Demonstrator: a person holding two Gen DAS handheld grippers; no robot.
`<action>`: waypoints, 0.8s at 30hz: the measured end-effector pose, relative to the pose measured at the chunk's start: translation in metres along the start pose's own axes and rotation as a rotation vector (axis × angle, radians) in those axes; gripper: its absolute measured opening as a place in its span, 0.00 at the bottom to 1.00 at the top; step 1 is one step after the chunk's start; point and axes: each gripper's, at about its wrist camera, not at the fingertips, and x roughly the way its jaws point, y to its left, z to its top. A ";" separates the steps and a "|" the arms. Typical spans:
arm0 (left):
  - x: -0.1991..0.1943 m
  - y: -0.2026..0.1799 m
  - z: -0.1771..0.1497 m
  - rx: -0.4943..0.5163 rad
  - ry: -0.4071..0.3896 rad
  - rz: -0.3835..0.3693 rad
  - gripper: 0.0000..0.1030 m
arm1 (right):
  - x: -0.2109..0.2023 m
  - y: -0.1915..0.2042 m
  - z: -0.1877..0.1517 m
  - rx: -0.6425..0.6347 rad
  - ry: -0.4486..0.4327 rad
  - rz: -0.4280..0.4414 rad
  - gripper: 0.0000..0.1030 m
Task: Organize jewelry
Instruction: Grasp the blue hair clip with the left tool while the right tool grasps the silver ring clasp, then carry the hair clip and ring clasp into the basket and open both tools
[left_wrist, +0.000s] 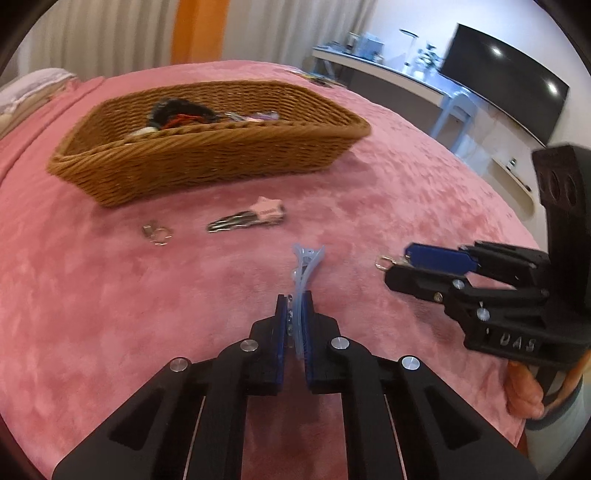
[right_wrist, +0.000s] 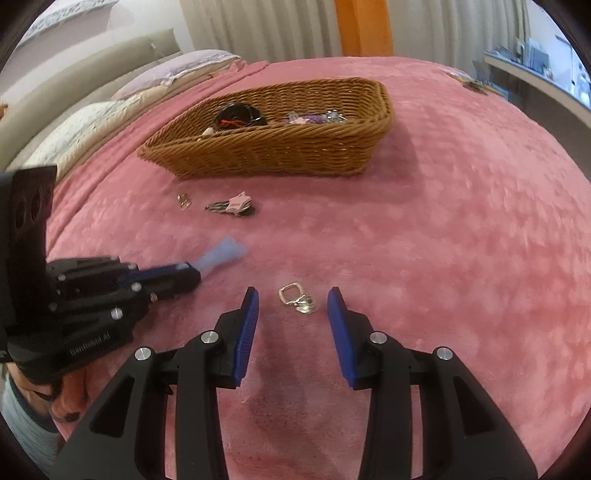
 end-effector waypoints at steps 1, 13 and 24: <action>-0.004 0.004 -0.001 -0.027 -0.004 0.024 0.06 | 0.001 0.004 -0.001 -0.014 0.000 -0.011 0.34; -0.035 0.026 -0.026 -0.133 -0.015 0.110 0.06 | 0.006 0.032 -0.007 -0.149 0.007 -0.091 0.11; -0.043 0.023 -0.032 -0.116 -0.086 0.080 0.06 | -0.002 0.036 -0.006 -0.153 -0.028 -0.111 0.09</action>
